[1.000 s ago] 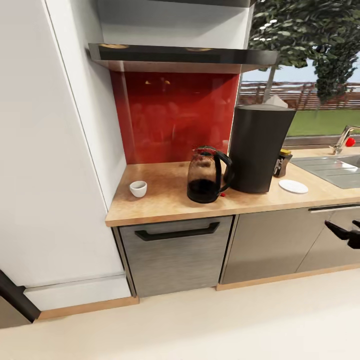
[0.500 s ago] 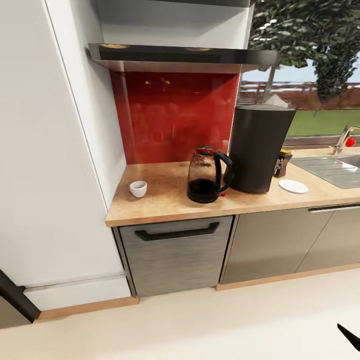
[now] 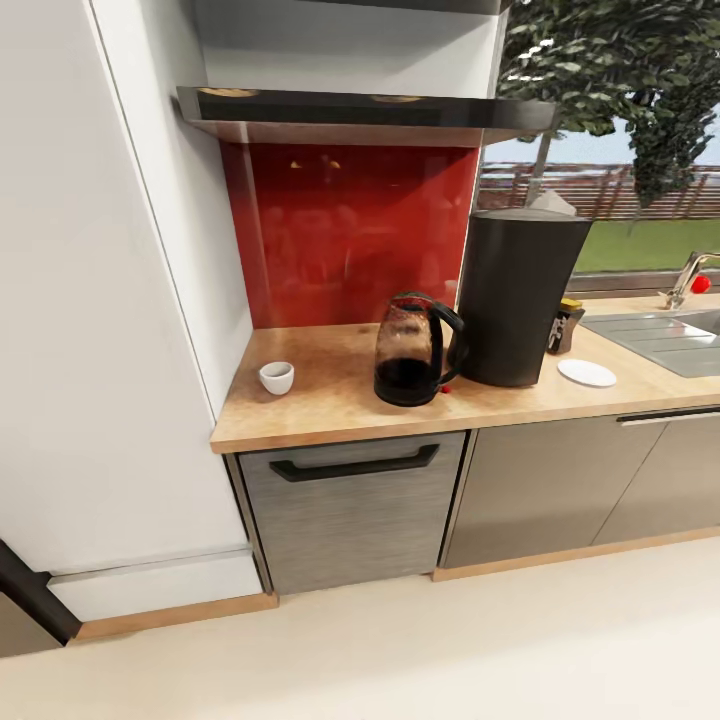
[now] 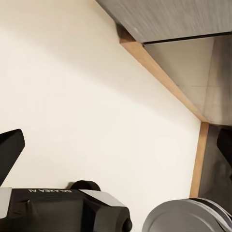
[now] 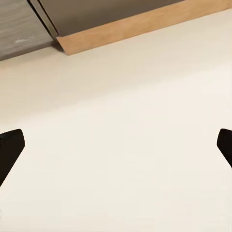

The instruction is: Set up a coffee station on the kitchen countertop: keep the coffee maker on the countertop, move the bottle of coffee from the kitchen shelf to the counter next to the coffee maker, place a paper coffee filter on top of the coffee maker, put the saucer next to the coffee maker with the coffee cup on the saucer, and place the electric kettle next to the coffee maker.

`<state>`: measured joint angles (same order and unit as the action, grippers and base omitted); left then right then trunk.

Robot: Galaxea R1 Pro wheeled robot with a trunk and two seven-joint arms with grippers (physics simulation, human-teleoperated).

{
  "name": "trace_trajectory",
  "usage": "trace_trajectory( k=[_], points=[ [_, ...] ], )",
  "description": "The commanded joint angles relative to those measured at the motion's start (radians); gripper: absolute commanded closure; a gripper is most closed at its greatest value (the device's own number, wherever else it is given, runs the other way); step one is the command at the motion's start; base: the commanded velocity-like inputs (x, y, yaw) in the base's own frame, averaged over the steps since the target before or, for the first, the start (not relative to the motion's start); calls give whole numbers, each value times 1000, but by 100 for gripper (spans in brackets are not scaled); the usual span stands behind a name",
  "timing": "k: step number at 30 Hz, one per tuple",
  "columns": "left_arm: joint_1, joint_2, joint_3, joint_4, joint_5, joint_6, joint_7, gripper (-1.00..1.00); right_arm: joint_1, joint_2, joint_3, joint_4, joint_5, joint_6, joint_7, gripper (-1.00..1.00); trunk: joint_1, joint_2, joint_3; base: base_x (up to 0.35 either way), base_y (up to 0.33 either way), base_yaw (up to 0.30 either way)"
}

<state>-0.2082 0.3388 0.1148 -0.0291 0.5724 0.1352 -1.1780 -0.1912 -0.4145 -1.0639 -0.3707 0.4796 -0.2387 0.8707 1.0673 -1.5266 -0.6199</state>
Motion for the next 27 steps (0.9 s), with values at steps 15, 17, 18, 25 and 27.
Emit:
trace_trajectory(
  k=[15,17,18,25,27],
  points=[
    [0,-4,8,0,-5,11,-4,-100,-1,0,-8,2,11,-2,7,-100,0,0,-1,0,0,0],
    [0,-4,8,0,-5,10,-4,-100,-1,0,-8,3,11,-3,6,-100,0,0,-1,0,0,0],
    [0,-4,8,0,-5,10,-4,-100,-1,0,-8,3,11,-3,6,-100,0,0,-1,0,0,0],
    [0,-4,8,0,-5,10,-4,-100,-1,0,-8,3,11,-4,5,-100,0,0,-1,0,-3,0],
    [0,-4,8,0,-5,11,-3,-100,-1,0,-8,3,12,-4,5,-100,0,0,-1,0,-44,0]
  ],
)
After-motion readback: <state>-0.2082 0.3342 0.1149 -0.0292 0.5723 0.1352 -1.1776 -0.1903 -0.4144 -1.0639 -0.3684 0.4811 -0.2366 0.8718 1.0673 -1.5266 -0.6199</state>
